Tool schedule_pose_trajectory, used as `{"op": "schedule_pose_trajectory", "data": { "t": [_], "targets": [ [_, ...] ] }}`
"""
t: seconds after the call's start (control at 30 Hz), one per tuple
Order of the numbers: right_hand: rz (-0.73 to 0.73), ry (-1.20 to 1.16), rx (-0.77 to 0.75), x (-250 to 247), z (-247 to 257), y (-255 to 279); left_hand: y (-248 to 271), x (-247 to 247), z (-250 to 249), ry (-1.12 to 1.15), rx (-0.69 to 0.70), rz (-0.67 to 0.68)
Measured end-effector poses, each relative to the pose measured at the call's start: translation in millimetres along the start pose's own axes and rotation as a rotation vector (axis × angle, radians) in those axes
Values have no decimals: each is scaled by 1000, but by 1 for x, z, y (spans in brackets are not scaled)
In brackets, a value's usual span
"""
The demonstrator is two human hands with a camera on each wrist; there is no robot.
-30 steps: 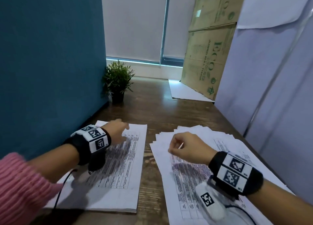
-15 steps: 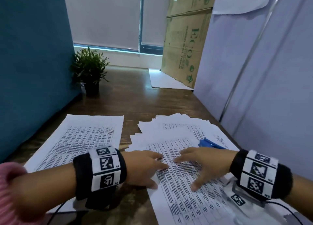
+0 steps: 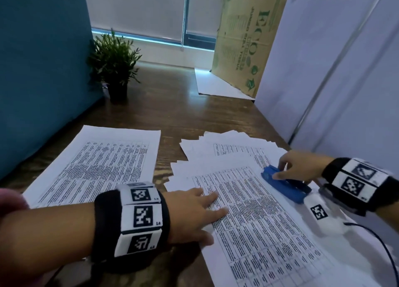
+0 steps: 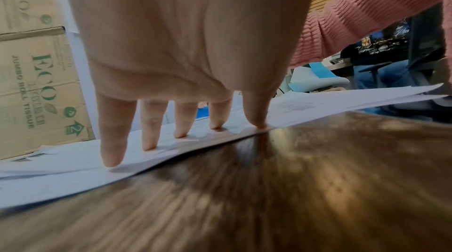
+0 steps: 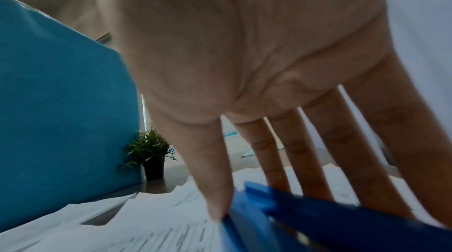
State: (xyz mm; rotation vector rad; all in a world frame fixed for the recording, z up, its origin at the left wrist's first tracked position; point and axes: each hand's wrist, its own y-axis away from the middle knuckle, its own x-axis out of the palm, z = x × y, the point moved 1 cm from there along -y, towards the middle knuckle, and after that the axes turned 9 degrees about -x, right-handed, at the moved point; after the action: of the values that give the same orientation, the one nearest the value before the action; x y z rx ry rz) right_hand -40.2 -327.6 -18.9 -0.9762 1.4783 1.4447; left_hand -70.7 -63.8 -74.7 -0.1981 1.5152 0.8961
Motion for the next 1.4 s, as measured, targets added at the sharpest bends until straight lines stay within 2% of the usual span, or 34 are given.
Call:
{"op": "schedule_pose_trajectory", "data": {
  "t": [0.07, 0.13, 0.27, 0.37, 0.5, 0.67, 0.93, 1.1, 1.4],
  "targets": [
    [-43, 1, -32, -4, 6, -3, 0, 1, -1, -21, 6, -4],
    [-80, -93, -62, -4, 17, -9, -1, 0, -2, -32, 3, -4],
    [-181, -597, -49, -6, 51, -16, -4, -5, -11, -7, -8, 1],
    [-136, -760, -167, -6, 80, -13, -5, -5, -19, 23, -4, -23],
    [13, -580, -291, 4, 104, -16, -6, -8, -24, 67, 0, -15],
    [-90, -254, -429, 11, 117, -24, 2, -12, -4, 90, 21, -25],
    [-188, -8, -539, 20, 124, -24, 15, -1, 20, 77, 67, 133],
    [-245, 33, -537, 23, 129, -27, 12, 2, 22, 110, 81, 161],
    [-227, -63, -460, 23, 135, -30, 11, 2, 21, 74, 88, 170]
  ]
}}
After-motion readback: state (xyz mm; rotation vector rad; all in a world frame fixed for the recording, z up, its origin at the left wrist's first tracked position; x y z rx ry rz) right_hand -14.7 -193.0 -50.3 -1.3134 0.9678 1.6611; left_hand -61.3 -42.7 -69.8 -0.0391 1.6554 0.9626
